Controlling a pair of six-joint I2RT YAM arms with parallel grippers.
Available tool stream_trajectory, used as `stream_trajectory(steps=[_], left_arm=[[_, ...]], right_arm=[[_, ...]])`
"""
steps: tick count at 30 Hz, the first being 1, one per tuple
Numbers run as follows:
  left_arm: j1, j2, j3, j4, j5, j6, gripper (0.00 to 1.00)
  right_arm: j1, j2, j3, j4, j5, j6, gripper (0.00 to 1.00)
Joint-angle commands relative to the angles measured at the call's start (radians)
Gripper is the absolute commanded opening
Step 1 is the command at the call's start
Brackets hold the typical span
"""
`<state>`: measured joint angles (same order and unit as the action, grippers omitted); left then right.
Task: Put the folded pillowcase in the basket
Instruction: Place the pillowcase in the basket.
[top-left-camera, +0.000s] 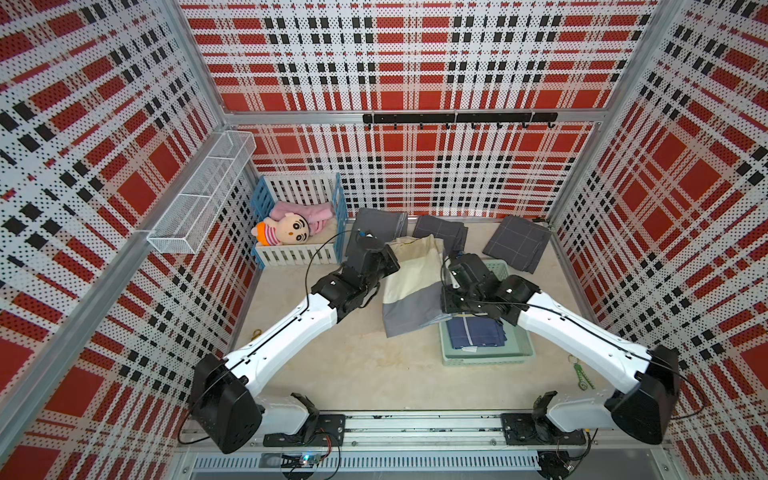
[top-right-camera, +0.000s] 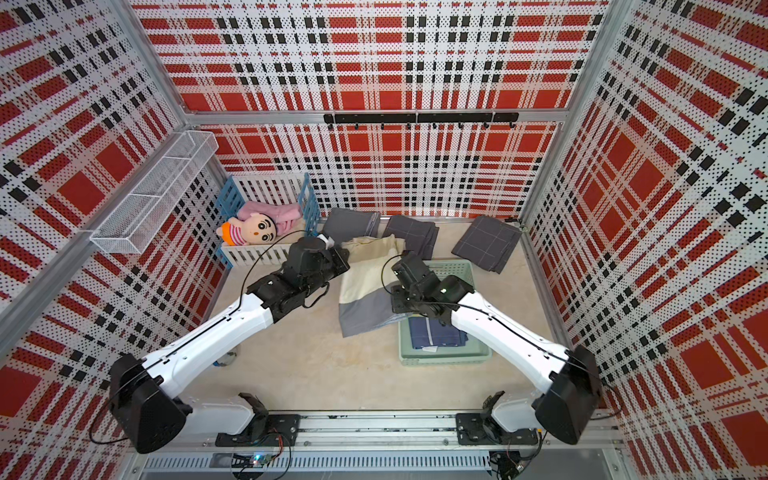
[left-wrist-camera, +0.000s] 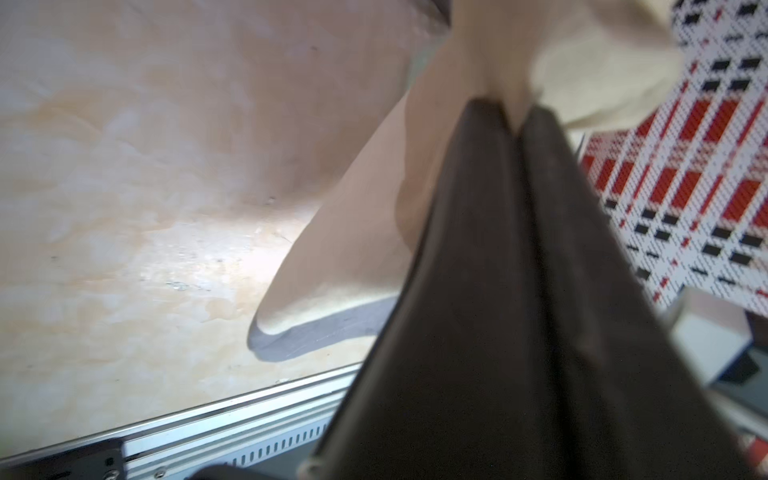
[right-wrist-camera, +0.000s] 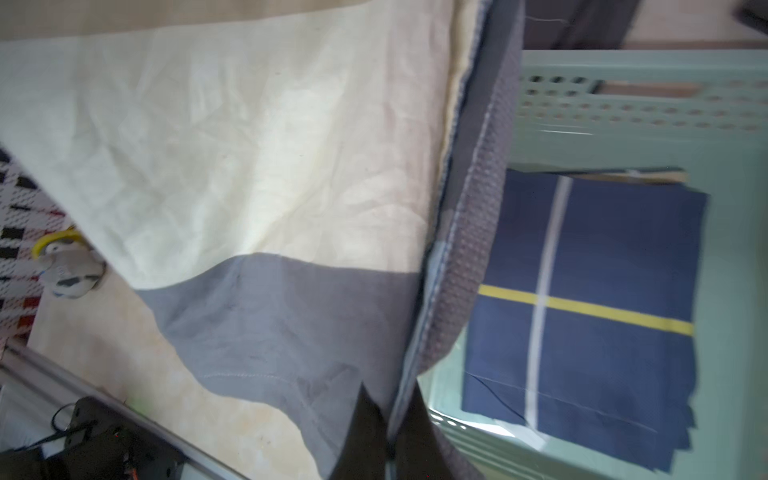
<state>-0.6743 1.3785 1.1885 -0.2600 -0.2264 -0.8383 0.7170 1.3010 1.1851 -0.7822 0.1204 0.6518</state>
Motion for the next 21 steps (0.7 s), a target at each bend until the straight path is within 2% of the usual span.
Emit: stream_trajectory(steps=[1, 5, 13, 21], left_arm=[[-0.081, 0.088, 0.064, 0.02, -0.006, -0.025, 0.0], [-0.133, 0.195, 0.123, 0.051, 0.028, -0.034, 0.0], [-0.172, 0.349, 0.235, 0.07, 0.099, -0.05, 0.0], [-0.196, 0.488, 0.295, 0.07, 0.135, -0.048, 0.0]], right_arm=[[-0.087, -0.111, -0.079, -0.072, 0.045, 0.035, 0.0], [-0.174, -0.188, -0.159, -0.114, 0.043, 0.027, 0.0], [-0.309, -0.265, -0.23, -0.149, 0.049, 0.007, 0.0], [-0.4, -0.263, -0.342, -0.083, 0.006, -0.015, 0.0]])
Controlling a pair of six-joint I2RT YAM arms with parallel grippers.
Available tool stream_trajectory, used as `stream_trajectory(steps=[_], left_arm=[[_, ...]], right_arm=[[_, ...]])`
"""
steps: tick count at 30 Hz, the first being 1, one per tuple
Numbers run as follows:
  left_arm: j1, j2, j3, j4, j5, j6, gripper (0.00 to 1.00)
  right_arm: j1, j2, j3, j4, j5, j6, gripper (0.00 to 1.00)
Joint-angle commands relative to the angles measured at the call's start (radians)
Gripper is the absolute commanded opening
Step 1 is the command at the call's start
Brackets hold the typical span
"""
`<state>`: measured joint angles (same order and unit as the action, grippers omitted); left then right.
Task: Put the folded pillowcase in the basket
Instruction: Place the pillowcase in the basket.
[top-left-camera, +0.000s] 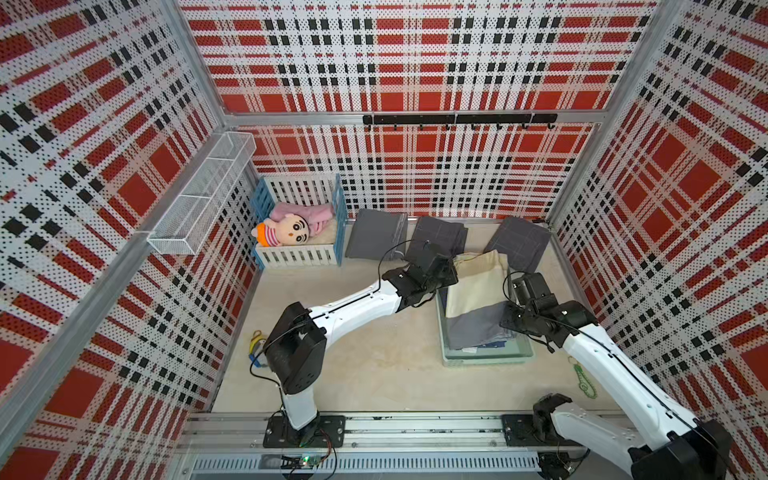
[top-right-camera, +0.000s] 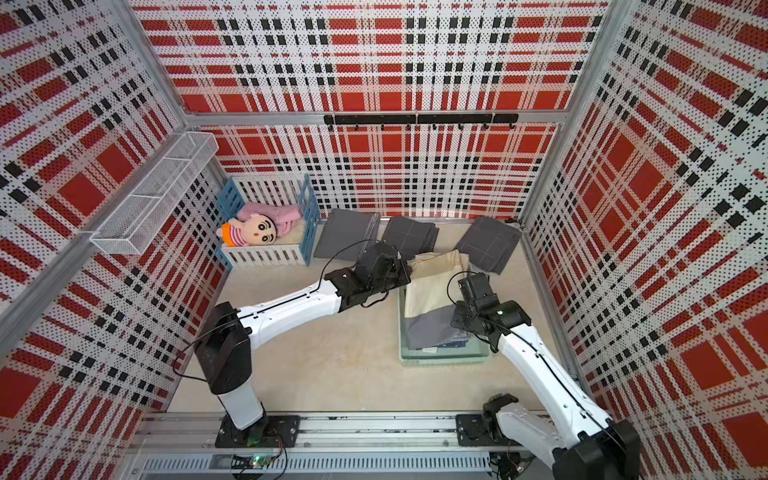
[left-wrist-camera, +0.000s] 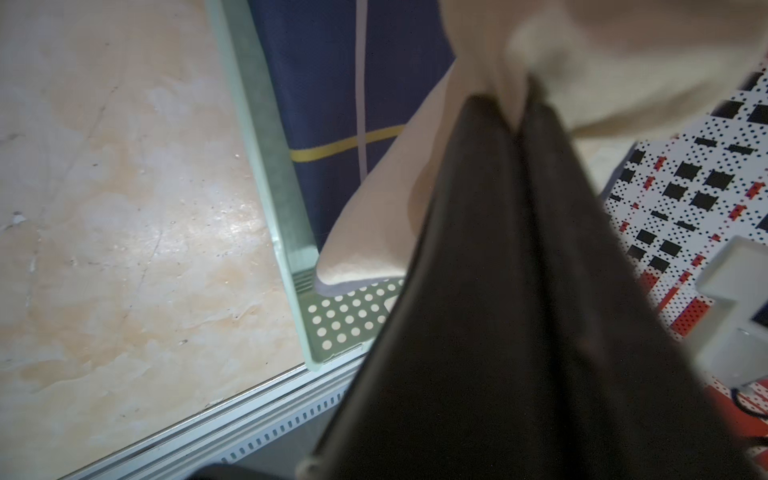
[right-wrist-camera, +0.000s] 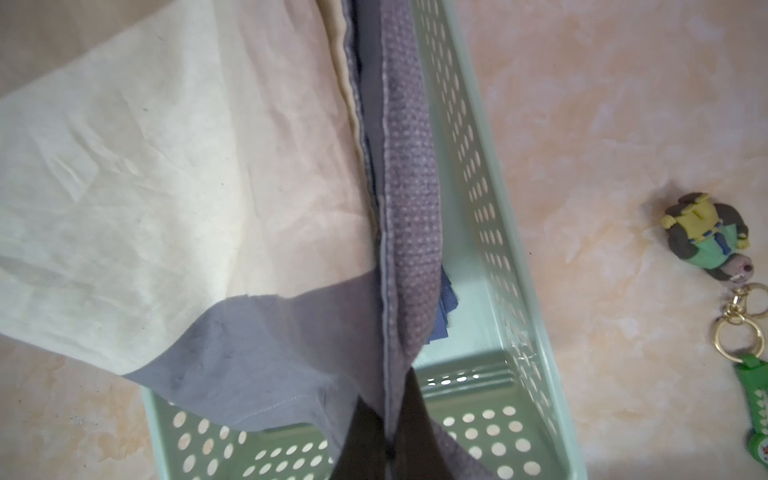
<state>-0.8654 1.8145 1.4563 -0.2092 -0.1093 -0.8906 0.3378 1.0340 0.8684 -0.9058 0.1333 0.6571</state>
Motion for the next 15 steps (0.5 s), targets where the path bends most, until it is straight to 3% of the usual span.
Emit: stream_trajectory(steps=[1, 15], left_arm=[[-0.001, 0.07, 0.028, 0.02, 0.019, 0.006, 0.0], [0.074, 0.195, 0.029, 0.037, 0.026, 0.036, 0.0]], right_arm=[[-0.03, 0.011, -0.035, 0.056, -0.01, -0.028, 0.0], [-0.071, 0.106, -0.114, 0.178, -0.031, -0.049, 0.0]])
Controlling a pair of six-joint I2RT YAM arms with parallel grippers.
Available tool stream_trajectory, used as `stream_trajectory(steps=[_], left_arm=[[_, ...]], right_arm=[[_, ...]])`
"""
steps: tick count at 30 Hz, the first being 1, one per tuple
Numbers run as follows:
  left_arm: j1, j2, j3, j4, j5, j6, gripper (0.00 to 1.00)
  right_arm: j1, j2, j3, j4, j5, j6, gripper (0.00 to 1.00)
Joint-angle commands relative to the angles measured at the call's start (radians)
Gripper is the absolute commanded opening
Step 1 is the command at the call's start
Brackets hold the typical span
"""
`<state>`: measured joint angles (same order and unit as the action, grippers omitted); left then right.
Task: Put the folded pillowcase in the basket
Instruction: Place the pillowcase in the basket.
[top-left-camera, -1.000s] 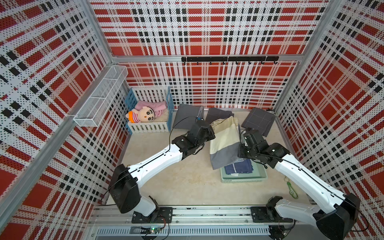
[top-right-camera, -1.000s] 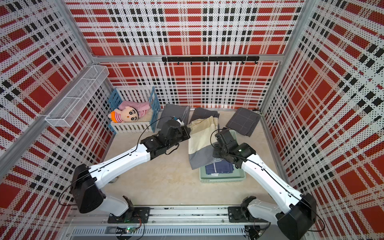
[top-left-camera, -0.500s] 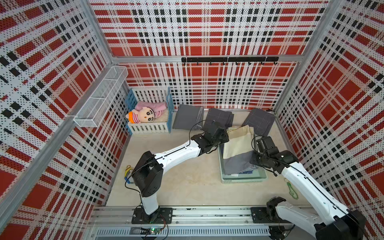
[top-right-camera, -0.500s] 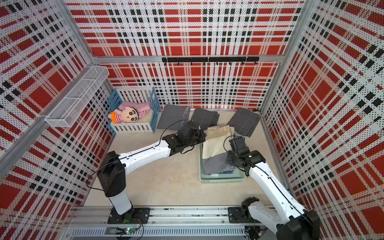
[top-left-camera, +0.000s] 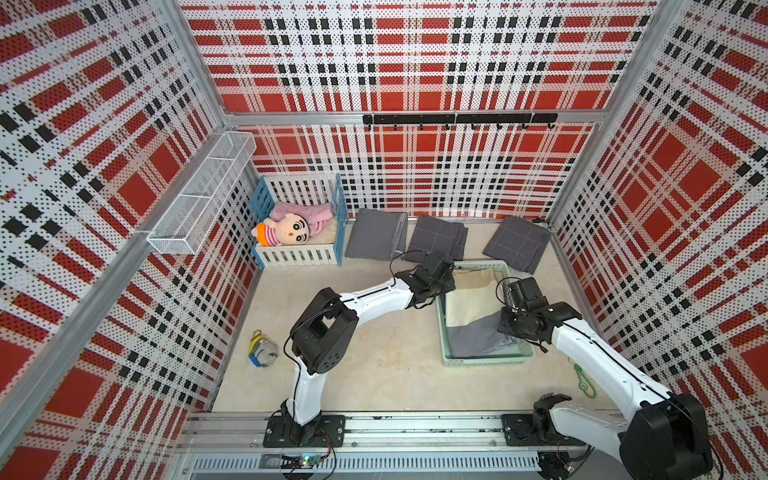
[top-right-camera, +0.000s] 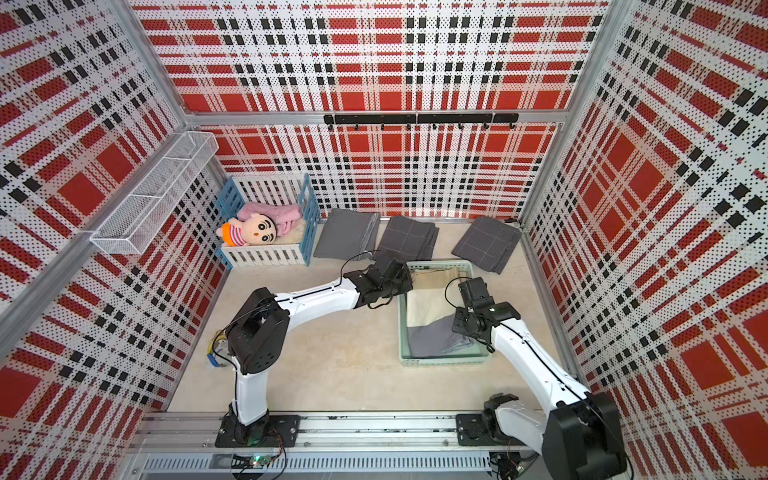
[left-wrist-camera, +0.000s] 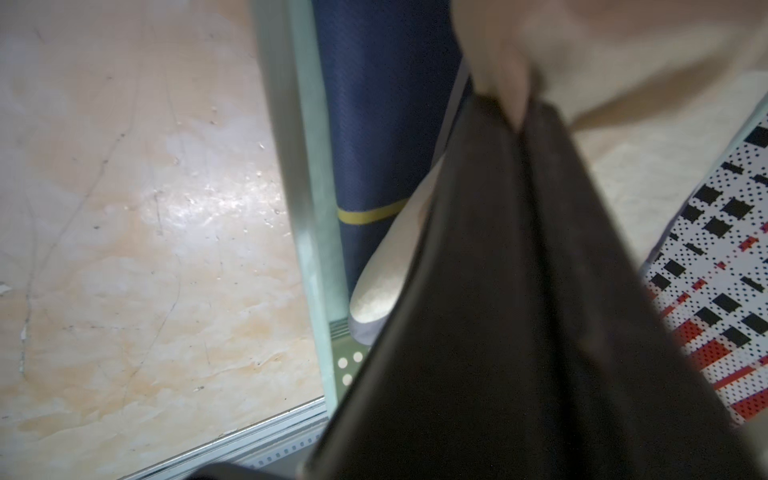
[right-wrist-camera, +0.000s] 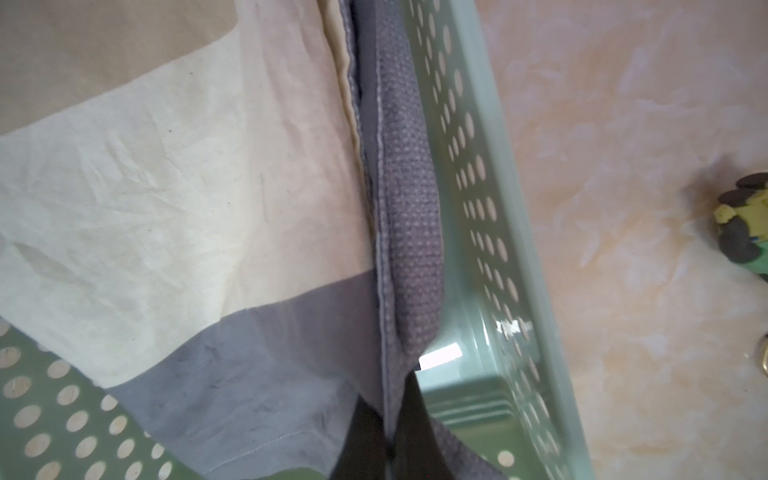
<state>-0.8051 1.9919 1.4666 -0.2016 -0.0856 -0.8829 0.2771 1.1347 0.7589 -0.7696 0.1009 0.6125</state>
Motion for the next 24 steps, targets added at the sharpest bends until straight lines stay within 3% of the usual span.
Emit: stream_trajectory(steps=[1, 2, 3, 4, 6, 12, 16, 24], left_arm=[[0.02, 0.028, 0.028, 0.028, 0.011, 0.038, 0.0], [0.026, 0.038, 0.038, 0.028, 0.025, 0.046, 0.0], [0.031, 0.044, 0.046, 0.028, 0.041, 0.059, 0.07], [0.037, 0.049, 0.05, 0.028, 0.056, 0.067, 0.18], [0.037, 0.034, 0.042, 0.03, 0.072, 0.081, 0.31], [0.004, -0.096, 0.016, 0.026, 0.053, 0.127, 0.49], [-0.018, -0.186, -0.028, -0.051, -0.027, 0.157, 0.5], [-0.103, -0.227, -0.144, -0.198, -0.179, 0.139, 0.52]], right_arm=[[-0.01, 0.008, -0.006, 0.039, 0.003, -0.002, 0.0], [-0.011, 0.01, -0.005, 0.035, 0.01, 0.003, 0.0], [-0.011, 0.01, -0.005, 0.03, 0.016, 0.005, 0.1], [-0.01, 0.007, -0.004, 0.025, 0.03, 0.009, 0.31], [-0.011, -0.004, 0.0, 0.013, 0.059, 0.013, 0.48], [-0.01, -0.052, 0.037, -0.007, 0.072, 0.01, 0.51], [-0.01, -0.075, 0.073, -0.009, 0.092, 0.001, 0.51], [-0.01, -0.026, 0.125, 0.032, 0.067, -0.014, 0.55]])
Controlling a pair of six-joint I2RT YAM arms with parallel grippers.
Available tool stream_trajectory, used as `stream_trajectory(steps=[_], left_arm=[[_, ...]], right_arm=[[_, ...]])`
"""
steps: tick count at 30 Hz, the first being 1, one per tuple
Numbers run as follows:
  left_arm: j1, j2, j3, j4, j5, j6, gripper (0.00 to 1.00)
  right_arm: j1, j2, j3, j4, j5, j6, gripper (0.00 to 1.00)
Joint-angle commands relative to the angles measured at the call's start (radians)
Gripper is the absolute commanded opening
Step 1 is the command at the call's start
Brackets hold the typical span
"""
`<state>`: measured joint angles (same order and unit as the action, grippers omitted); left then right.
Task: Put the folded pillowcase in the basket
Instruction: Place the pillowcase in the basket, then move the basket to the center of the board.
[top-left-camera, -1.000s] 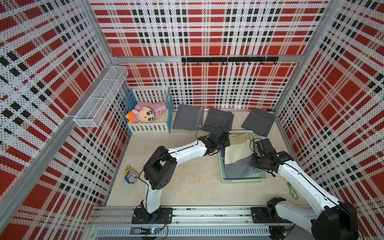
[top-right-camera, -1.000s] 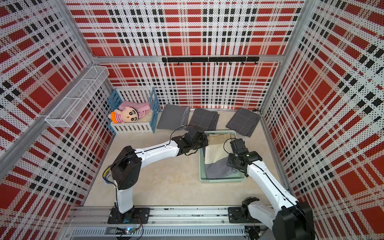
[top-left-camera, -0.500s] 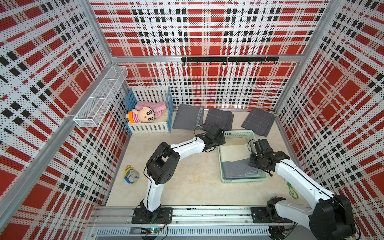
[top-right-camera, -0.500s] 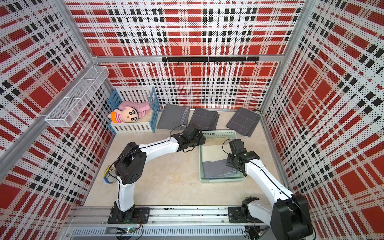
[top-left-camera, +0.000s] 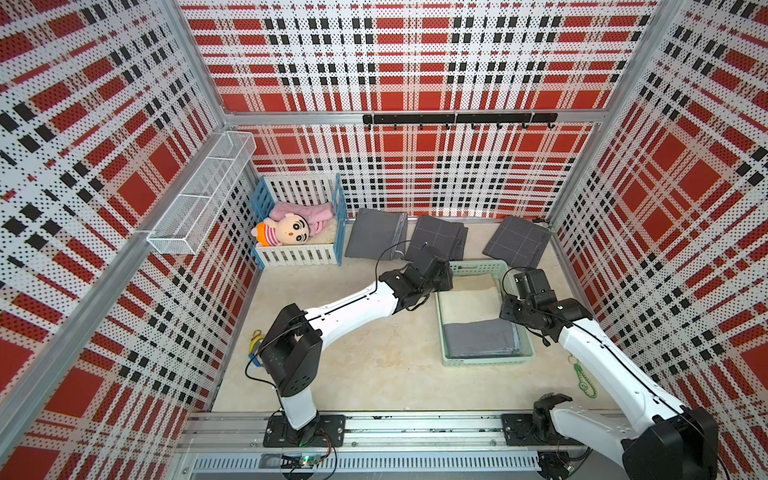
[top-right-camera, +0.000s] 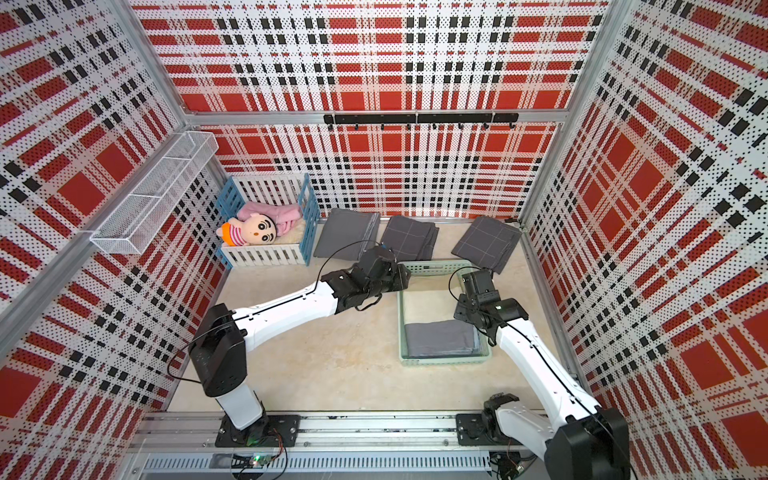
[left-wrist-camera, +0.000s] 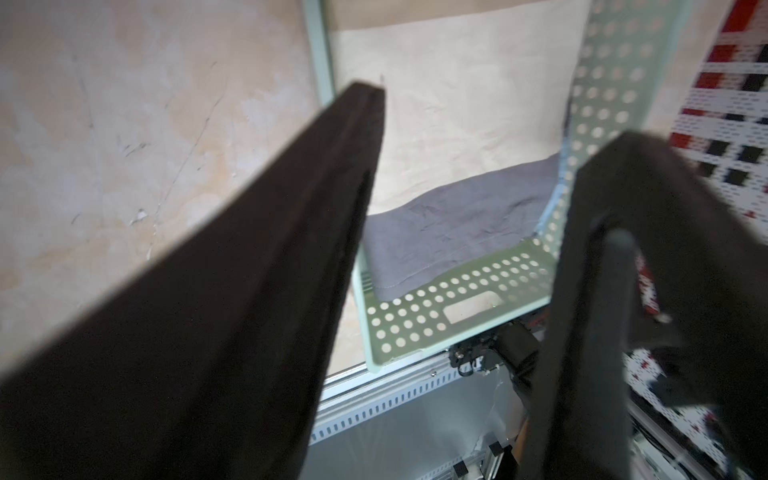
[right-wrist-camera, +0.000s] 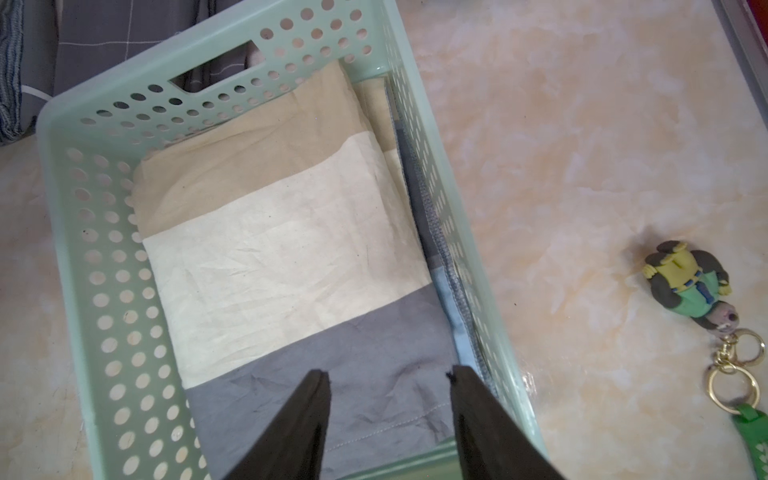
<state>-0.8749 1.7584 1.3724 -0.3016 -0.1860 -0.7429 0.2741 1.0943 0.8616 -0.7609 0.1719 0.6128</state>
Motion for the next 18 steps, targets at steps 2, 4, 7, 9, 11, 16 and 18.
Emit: stream_trajectory(steps=[2, 4, 7, 9, 11, 16, 18], left_arm=[[-0.051, 0.006, -0.067, -0.103, -0.087, -0.021, 0.52], [-0.063, 0.015, -0.08, -0.103, -0.072, -0.036, 0.52], [-0.08, 0.059, -0.071, -0.096, -0.052, -0.037, 0.53], [-0.085, 0.097, -0.057, -0.096, -0.031, -0.034, 0.51], [-0.091, 0.133, -0.052, -0.099, -0.019, -0.027, 0.44], [-0.089, 0.115, -0.103, -0.112, -0.06, -0.037, 0.0], [-0.083, 0.073, -0.128, -0.129, -0.092, -0.029, 0.0]], right_arm=[[-0.008, 0.021, 0.032, 0.03, -0.002, -0.016, 0.56], [-0.008, 0.028, 0.035, 0.038, 0.0, -0.021, 0.57], [-0.008, 0.041, 0.041, 0.038, 0.001, -0.024, 0.57], [-0.008, 0.042, 0.042, 0.041, 0.0, -0.026, 0.57], [-0.007, 0.04, 0.041, 0.044, 0.005, -0.025, 0.57], [-0.007, 0.036, 0.041, 0.049, 0.018, -0.031, 0.56], [-0.008, 0.04, 0.036, 0.053, 0.028, -0.033, 0.56]])
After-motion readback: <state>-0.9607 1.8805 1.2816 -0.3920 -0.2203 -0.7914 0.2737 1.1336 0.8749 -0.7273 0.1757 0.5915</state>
